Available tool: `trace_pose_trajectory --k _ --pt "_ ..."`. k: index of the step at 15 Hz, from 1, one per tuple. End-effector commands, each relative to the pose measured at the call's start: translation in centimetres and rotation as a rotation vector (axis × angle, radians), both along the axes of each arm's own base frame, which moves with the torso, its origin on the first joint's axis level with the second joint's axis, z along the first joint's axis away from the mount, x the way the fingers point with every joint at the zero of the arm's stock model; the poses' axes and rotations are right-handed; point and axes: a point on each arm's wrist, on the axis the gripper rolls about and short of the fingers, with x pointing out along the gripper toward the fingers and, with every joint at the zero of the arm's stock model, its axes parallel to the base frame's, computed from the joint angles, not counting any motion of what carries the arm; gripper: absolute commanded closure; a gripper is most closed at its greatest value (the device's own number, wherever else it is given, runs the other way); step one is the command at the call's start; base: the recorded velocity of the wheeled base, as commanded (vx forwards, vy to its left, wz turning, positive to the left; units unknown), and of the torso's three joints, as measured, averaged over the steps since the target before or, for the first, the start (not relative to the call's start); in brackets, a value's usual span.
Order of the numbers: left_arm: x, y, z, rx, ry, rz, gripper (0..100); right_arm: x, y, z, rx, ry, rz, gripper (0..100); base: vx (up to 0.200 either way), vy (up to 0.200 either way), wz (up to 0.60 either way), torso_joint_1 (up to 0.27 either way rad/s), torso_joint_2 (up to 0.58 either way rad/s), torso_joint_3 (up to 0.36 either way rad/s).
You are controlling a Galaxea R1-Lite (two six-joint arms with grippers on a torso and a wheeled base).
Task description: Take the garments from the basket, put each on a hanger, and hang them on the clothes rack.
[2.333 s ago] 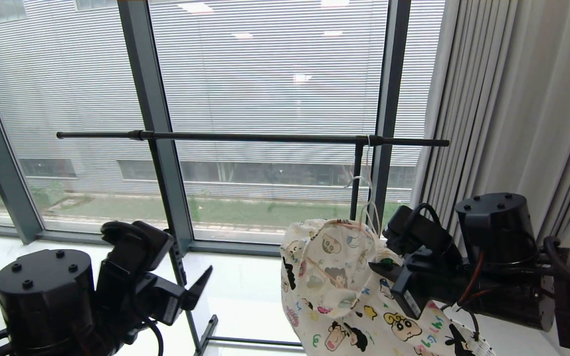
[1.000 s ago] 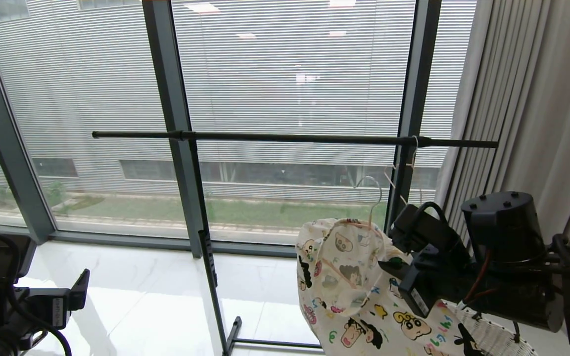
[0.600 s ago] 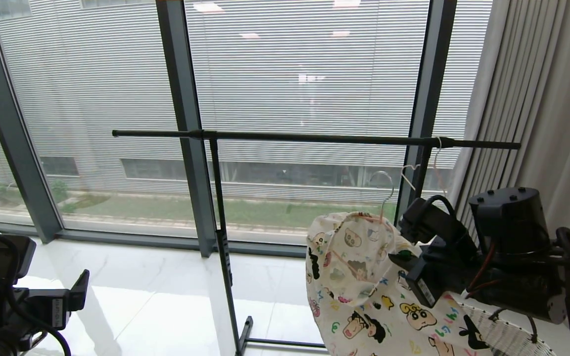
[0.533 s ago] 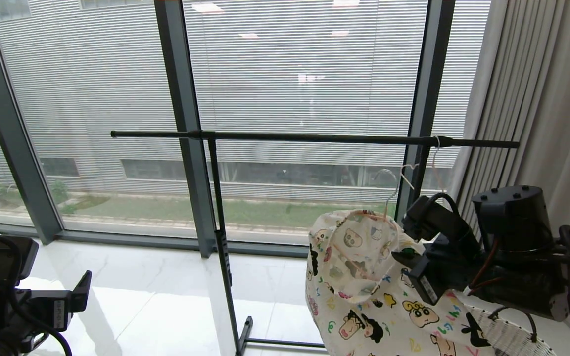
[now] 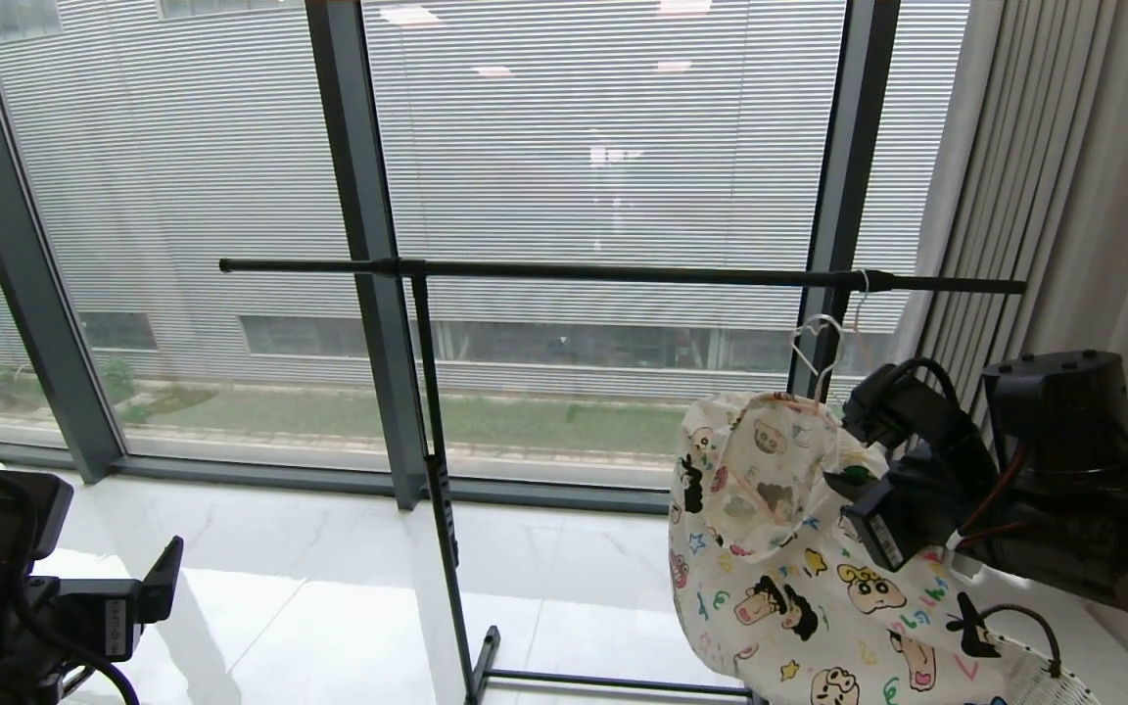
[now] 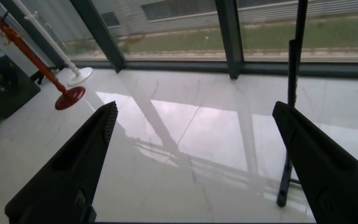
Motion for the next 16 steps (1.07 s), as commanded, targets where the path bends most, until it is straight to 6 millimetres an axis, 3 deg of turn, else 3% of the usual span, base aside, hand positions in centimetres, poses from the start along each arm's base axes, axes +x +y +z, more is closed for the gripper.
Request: trace_pose_trajectory --k 1,3,16 --pt "0.0 0.0 0.1 0.000 -0.003 -0.001 0 0.2 -0.8 0.3 0.004 -0.012 -0.033 100 0.000 0.000 0.00 0.000 0.00 0.000" --pt "-0.2 -0.1 0.4 -0.002 -0.024 -0.011 0 0.3 -1.3 0.5 0.006 -0.020 -0.054 100 0.000 0.000 0.00 0.000 0.00 0.000" --pt "-0.4 -0.3 0.6 -0.007 -0.041 -0.041 0 -0.3 -1.6 1.6 0.020 -0.062 -0.058 100 0.200 0.000 0.00 0.003 0.00 0.003"
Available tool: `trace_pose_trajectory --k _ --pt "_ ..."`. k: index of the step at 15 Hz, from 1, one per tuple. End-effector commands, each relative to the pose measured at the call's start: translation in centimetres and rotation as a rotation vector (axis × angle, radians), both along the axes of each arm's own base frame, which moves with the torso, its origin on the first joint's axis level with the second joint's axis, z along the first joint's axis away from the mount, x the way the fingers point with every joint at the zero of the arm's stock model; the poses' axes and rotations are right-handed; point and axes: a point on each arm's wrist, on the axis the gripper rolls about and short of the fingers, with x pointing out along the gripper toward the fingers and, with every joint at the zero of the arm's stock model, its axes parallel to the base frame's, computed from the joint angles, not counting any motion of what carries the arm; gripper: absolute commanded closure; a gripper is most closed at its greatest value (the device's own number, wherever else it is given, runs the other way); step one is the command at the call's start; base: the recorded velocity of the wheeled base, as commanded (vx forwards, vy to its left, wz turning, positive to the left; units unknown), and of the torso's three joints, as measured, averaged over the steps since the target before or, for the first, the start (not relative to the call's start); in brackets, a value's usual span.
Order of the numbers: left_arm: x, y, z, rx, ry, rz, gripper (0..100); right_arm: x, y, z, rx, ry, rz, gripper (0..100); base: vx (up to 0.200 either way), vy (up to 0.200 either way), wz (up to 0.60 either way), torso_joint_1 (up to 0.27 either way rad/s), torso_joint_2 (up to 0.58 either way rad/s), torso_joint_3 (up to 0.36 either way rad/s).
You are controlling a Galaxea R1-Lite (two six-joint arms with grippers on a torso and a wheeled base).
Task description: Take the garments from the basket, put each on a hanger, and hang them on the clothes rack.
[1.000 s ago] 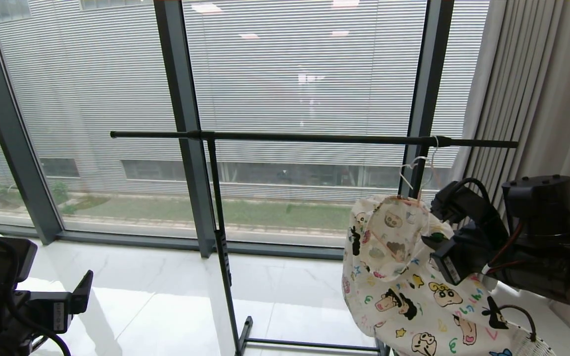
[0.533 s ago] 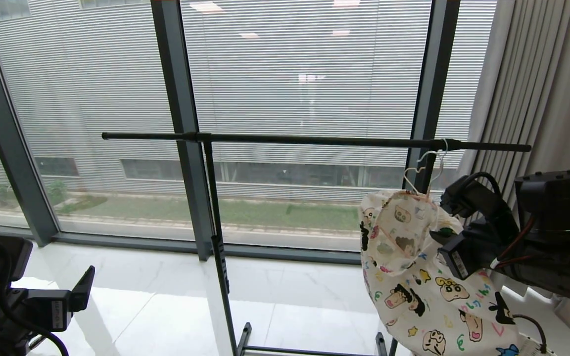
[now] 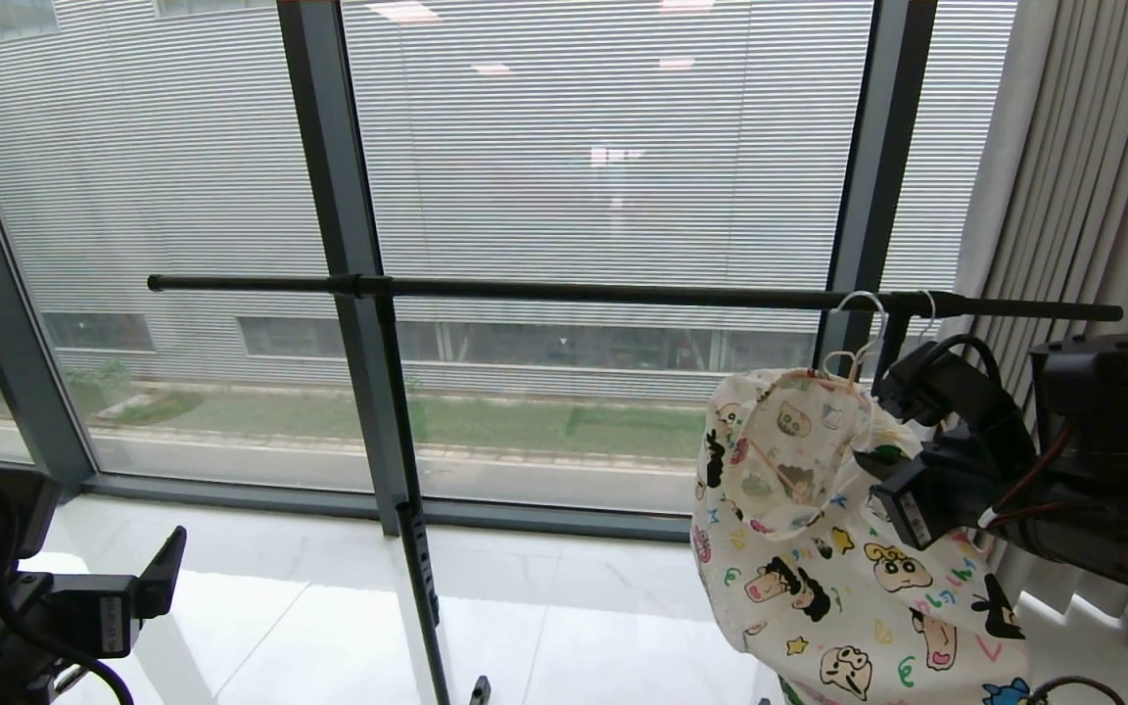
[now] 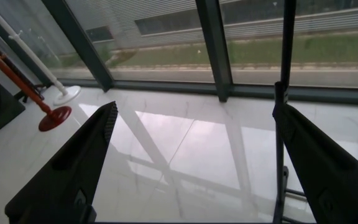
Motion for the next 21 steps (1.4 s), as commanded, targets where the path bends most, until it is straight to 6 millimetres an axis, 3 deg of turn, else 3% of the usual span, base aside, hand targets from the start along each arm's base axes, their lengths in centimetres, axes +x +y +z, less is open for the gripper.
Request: trace_pose_trajectory --k 1,8,18,21 --pt "0.0 0.0 -0.1 0.001 0.004 0.001 0 -0.4 -0.2 0.6 0.007 -0.026 -0.006 100 0.200 0.000 0.00 0.002 0.00 0.002" --pt "0.0 0.0 -0.2 0.000 0.008 0.001 0 -0.3 -0.2 0.5 0.002 -0.022 -0.013 100 0.200 0.000 0.00 0.004 0.00 0.000" --pt "-0.3 -0.5 -0.1 -0.003 -0.003 -0.036 0 2.3 1.0 -2.6 -0.039 0.051 -0.023 100 0.000 0.000 0.00 0.000 0.00 0.000" --pt "-1.1 -0.4 -0.5 -0.002 0.003 -0.036 0 2.6 1.1 -2.7 -0.034 0.042 -0.023 100 0.000 0.000 0.00 0.000 0.00 0.000"
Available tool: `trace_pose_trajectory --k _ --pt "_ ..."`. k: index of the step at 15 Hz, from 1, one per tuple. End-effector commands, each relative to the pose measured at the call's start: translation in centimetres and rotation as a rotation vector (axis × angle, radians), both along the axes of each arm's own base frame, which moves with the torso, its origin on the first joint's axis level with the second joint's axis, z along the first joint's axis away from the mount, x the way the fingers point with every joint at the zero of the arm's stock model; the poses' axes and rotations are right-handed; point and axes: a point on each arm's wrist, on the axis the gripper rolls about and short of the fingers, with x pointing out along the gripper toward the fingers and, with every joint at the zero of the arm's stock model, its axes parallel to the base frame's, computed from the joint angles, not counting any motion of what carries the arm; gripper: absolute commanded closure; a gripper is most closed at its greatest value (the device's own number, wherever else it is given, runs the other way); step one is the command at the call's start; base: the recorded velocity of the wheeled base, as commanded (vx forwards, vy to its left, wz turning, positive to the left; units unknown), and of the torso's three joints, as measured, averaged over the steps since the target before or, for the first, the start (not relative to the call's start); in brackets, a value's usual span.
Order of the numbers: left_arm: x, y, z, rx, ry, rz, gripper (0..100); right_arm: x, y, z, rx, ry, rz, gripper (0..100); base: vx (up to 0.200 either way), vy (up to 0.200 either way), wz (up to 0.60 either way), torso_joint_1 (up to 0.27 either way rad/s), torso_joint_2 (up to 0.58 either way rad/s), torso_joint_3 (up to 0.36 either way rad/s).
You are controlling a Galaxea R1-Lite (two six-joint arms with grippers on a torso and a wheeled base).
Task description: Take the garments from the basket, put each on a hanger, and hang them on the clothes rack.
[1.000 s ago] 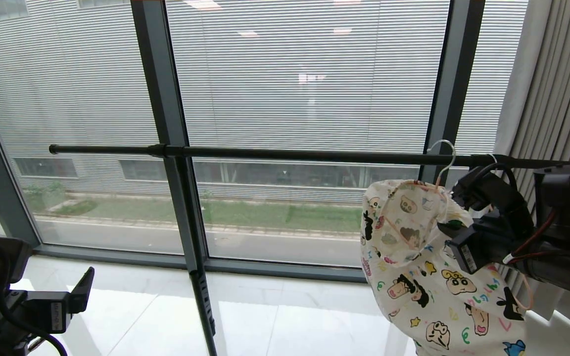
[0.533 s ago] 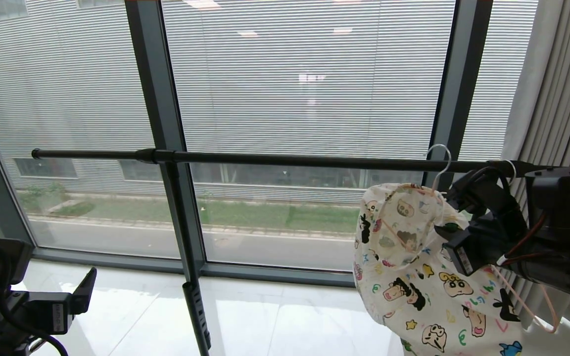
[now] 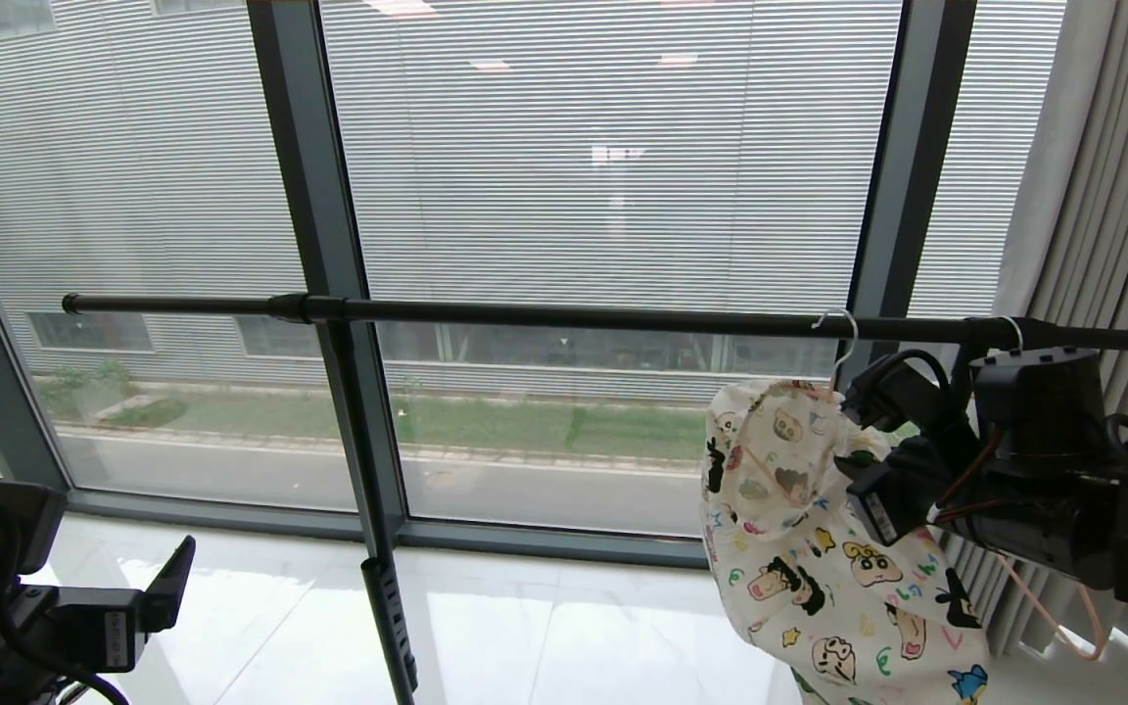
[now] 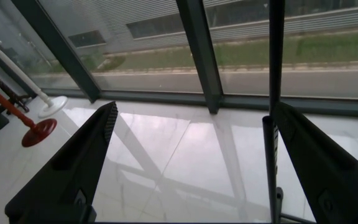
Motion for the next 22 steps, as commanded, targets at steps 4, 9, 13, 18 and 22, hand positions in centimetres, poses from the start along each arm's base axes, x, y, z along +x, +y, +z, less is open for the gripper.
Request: trace_pose_trajectory --k 4,9,13,18,22 --pt "-0.8 0.1 -0.3 0.000 -0.001 0.000 0 0.5 0.1 0.5 0.011 -0.016 -0.005 100 0.000 0.000 0.00 0.000 0.00 0.000" --pt "-0.9 0.1 -0.3 0.000 -0.002 0.000 0 2.0 -0.3 1.1 0.021 -0.040 -0.038 100 0.000 0.000 0.00 0.000 0.00 0.000" --pt "-0.9 0.1 -0.3 0.001 -0.002 0.000 0 4.0 -1.1 0.0 0.006 -0.009 -0.089 100 0.000 0.000 0.00 0.000 0.00 0.000" --pt "-0.9 0.1 -0.3 0.001 -0.003 0.000 0 5.3 -1.1 -0.7 0.001 0.006 -0.105 100 0.000 0.000 0.00 0.000 0.00 0.000" --pt "-0.9 0.1 -0.3 0.001 -0.002 0.000 0 5.5 -1.0 -1.3 -0.006 0.022 -0.105 100 0.000 0.000 0.00 0.000 0.00 0.000"
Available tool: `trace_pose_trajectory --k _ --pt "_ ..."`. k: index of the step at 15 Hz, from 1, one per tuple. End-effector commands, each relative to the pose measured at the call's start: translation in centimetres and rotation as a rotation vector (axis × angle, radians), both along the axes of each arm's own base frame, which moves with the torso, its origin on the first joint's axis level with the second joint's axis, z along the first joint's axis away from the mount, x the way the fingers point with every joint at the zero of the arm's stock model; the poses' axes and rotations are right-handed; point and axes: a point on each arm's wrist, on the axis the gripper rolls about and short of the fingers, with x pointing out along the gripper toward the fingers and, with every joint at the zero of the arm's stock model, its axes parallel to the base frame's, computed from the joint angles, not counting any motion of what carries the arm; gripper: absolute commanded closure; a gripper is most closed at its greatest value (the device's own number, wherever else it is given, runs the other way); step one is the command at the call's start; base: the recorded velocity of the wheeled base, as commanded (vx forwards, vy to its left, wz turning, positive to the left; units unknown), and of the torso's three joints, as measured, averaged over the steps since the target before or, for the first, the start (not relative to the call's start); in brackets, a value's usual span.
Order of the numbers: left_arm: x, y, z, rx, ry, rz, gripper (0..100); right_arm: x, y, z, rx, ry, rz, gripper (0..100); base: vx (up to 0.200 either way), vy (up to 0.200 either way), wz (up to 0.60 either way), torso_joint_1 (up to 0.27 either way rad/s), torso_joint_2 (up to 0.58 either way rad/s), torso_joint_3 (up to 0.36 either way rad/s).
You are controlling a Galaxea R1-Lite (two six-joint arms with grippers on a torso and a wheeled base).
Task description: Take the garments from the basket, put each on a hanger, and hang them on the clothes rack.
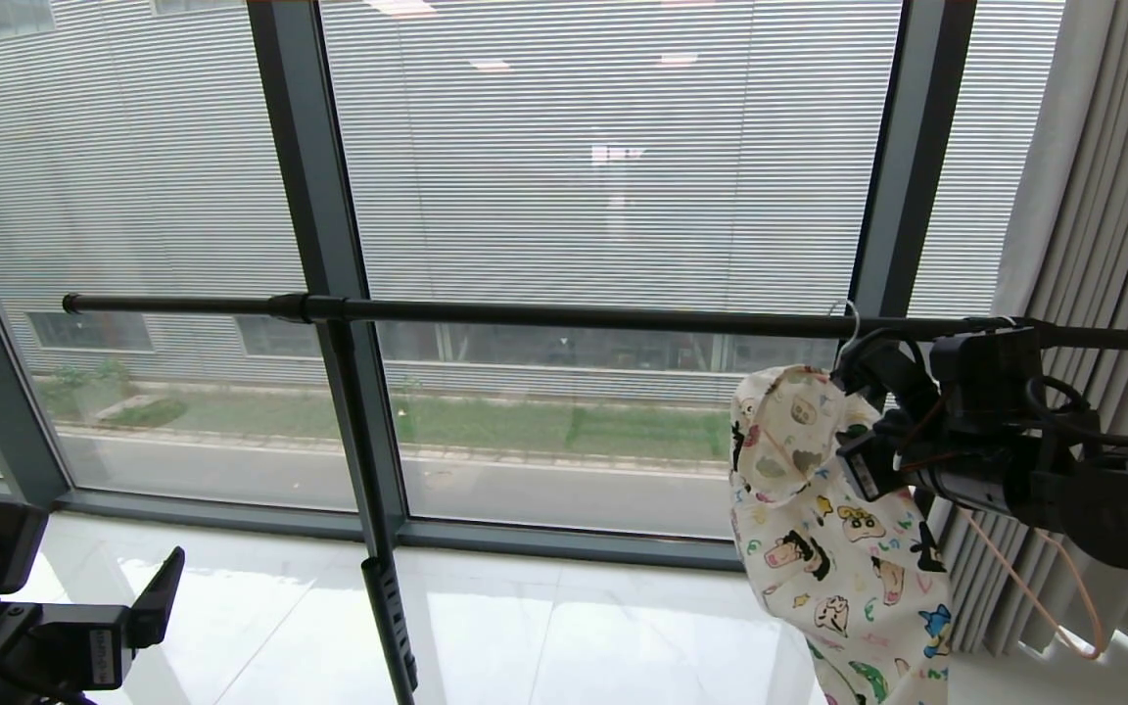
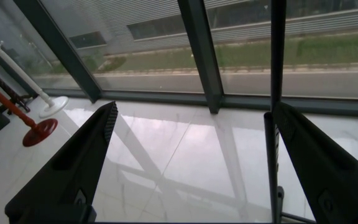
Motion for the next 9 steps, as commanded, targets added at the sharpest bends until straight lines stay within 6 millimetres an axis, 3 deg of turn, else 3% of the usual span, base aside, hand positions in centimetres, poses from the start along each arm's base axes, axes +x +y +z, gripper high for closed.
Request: trace_pose_trajectory --k 1,9 --pt "0.03 0.00 -0.04 0.000 0.004 0.000 0 0.15 0.08 -0.37 -0.005 0.010 0.001 100 0.000 0.000 0.00 0.000 0.00 0.000" --pt "0.04 -0.35 -0.11 0.000 0.009 -0.028 0 0.27 0.13 -0.66 -0.008 0.019 0.001 100 0.000 0.000 0.00 0.000 0.00 0.000"
